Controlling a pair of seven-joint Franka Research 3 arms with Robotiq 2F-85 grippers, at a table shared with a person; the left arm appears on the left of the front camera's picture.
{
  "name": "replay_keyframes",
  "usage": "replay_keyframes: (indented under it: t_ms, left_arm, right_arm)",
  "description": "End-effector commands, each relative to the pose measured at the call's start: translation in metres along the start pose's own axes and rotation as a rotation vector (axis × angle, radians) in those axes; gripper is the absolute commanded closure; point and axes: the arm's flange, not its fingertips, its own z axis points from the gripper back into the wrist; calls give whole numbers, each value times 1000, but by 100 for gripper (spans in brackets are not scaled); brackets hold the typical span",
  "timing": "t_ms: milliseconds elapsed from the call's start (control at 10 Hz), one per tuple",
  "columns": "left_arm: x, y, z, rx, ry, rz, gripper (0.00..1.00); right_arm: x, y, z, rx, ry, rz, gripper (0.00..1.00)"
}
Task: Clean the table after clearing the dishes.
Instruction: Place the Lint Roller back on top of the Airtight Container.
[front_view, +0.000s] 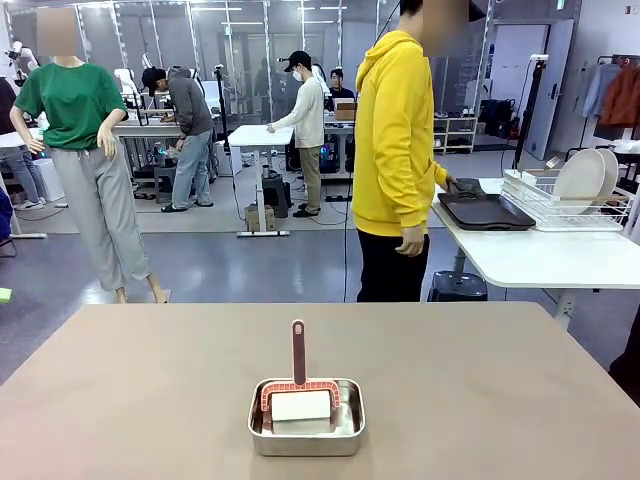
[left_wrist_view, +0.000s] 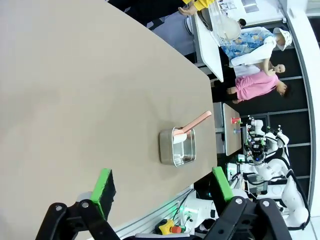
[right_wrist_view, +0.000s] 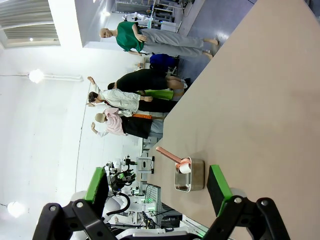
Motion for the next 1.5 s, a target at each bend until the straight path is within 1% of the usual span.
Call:
replay_keyframes:
  t_ms: [0, 1400]
  left_arm:
    - [0, -2, 4, -16, -10, 12, 3]
    - [0, -2, 4, -16, -10, 12, 3]
  right_arm:
    - [-4, 4, 0, 10, -4, -2, 0]
    - [-4, 4, 0, 10, -4, -2, 0]
